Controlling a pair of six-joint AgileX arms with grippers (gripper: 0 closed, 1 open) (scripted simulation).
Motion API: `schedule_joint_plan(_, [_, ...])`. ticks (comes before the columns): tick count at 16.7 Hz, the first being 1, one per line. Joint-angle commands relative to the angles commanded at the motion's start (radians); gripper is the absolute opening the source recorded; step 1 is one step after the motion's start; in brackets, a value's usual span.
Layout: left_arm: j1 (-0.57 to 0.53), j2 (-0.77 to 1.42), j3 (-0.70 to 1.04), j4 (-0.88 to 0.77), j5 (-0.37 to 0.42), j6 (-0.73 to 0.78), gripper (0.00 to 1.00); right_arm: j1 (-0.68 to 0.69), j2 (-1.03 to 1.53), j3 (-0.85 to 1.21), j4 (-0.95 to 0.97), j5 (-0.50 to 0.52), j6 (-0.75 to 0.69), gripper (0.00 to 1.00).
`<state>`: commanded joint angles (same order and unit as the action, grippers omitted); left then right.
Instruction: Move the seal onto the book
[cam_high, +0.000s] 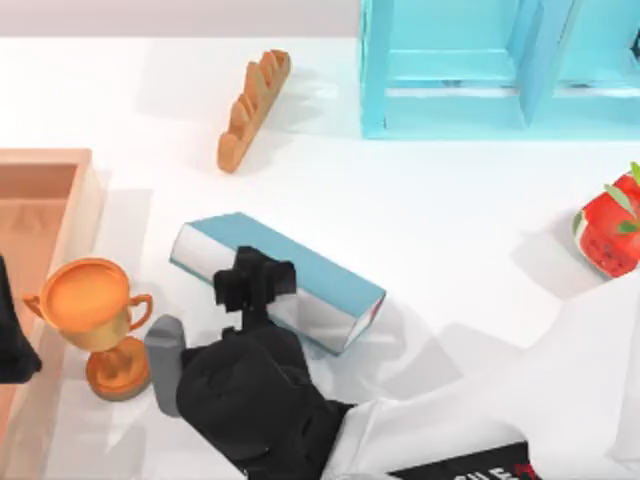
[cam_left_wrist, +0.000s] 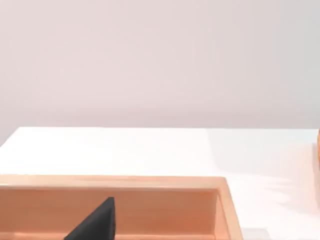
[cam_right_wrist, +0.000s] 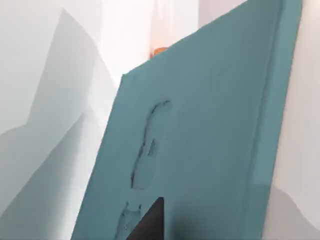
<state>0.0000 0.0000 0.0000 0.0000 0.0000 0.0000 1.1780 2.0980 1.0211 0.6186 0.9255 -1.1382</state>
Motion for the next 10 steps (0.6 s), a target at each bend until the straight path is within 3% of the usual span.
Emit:
schedule_joint_plan(2, [0.0, 0.0, 0.0, 0.0, 0.0, 0.0, 1.0, 0.0, 0.0, 0.0, 0.0, 0.0, 0.0, 0.98])
schedule_joint_plan(3, [0.0, 0.0, 0.0, 0.0, 0.0, 0.0, 1.0, 0.0, 0.0, 0.0, 0.0, 0.0, 0.0, 1.0])
schedule_joint_plan(10, [0.0, 0.0, 0.0, 0.0, 0.0, 0.0, 1.0, 0.0, 0.0, 0.0, 0.0, 0.0, 0.0, 1.0])
